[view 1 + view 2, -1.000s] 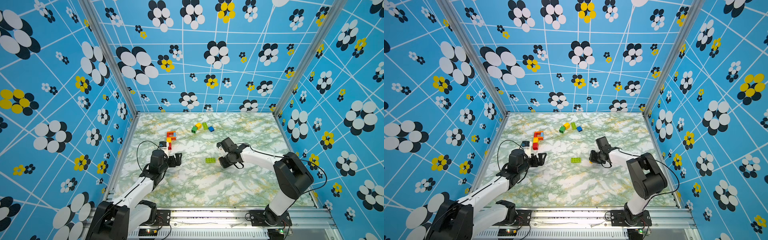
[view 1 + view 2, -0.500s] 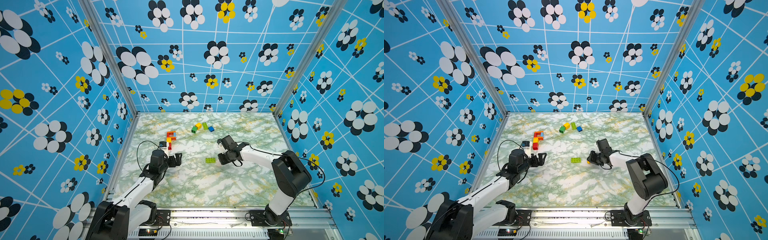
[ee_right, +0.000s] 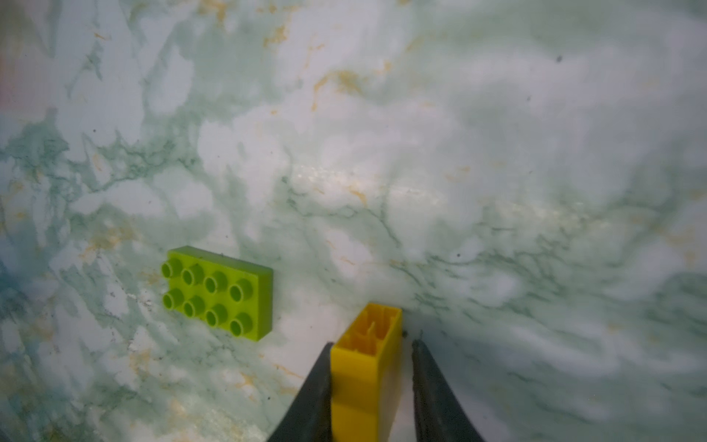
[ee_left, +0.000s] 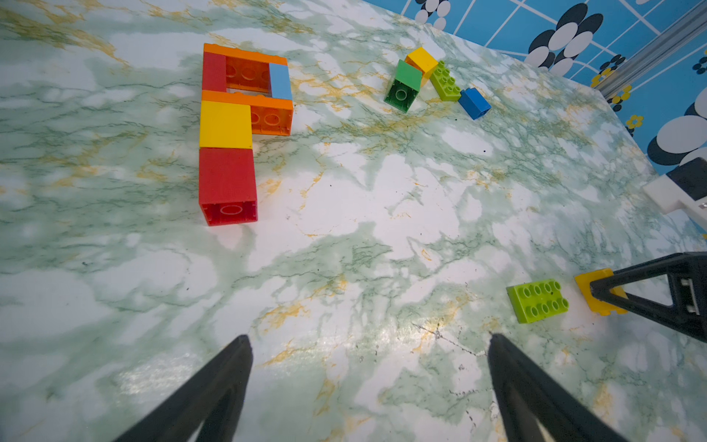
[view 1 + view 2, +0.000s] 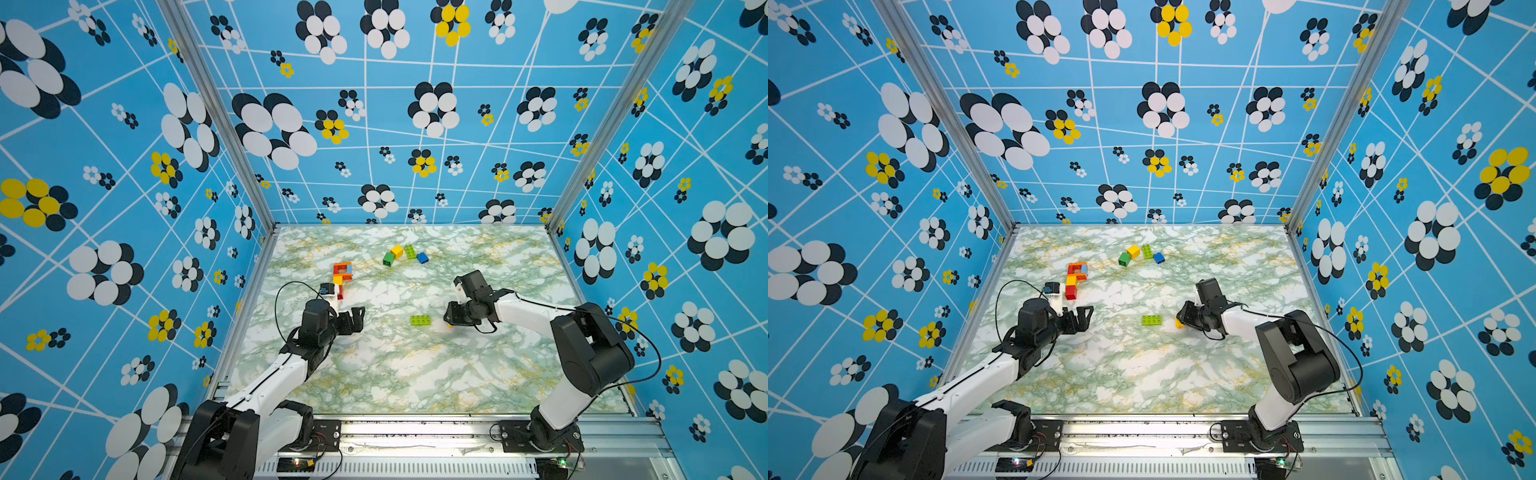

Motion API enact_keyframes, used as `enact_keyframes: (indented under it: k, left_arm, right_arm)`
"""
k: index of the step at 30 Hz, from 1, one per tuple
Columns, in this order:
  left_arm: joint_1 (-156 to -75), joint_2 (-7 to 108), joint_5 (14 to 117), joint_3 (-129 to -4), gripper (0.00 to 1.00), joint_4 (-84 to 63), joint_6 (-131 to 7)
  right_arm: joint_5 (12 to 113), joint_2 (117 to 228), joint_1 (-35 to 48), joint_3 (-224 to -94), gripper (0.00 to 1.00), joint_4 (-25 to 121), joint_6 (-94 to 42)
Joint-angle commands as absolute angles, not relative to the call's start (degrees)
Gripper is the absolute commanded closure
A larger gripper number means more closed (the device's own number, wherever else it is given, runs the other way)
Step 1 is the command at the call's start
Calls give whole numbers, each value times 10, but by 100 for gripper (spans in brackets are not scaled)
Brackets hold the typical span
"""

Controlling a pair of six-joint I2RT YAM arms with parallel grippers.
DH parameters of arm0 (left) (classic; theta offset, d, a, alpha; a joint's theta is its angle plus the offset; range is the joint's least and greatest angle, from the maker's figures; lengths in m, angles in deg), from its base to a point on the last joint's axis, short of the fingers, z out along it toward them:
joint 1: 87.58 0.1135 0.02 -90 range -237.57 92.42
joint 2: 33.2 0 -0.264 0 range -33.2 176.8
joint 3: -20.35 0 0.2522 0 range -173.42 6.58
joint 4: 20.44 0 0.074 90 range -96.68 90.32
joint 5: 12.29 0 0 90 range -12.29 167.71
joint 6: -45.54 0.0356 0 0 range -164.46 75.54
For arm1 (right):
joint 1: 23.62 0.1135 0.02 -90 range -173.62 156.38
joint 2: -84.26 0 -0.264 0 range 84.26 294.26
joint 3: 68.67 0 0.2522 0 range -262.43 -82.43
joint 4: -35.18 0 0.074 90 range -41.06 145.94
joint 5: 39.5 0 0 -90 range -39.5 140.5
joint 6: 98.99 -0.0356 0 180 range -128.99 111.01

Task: Assemble the letter p with lego
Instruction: Adjust the lego brick at the center of the board.

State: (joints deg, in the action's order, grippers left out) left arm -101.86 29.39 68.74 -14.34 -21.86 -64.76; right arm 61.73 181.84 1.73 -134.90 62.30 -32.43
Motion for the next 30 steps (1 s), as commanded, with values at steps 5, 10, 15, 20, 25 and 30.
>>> enact_keyframes:
  k: [5, 10, 15, 20, 25, 30]
  left_arm:
    - [-1024, 297, 694, -163, 2, -214, -638]
    - [-1025, 296, 695, -163, 2, -214, -637]
    - [-1027, 296, 695, -164, 2, -214, -636]
    - [-1027, 291, 699, -162, 2, -212, -636]
    - [-1031, 299, 703, -166, 2, -210, -638]
    - [-1076, 321, 730, -180, 2, -196, -634]
  right_arm:
    - [662, 1796, -6, -1312, 78, 564, -386]
    - [699, 1789, -8, -1284, 79, 503, -436]
    - [721, 1798, -8, -1257, 79, 442, -486]
    - [646, 1778, -16, -1243, 69, 481, -472]
    - [621, 1755, -19, -1244, 61, 513, -446]
    - [627, 1727, -18, -1246, 57, 543, -422]
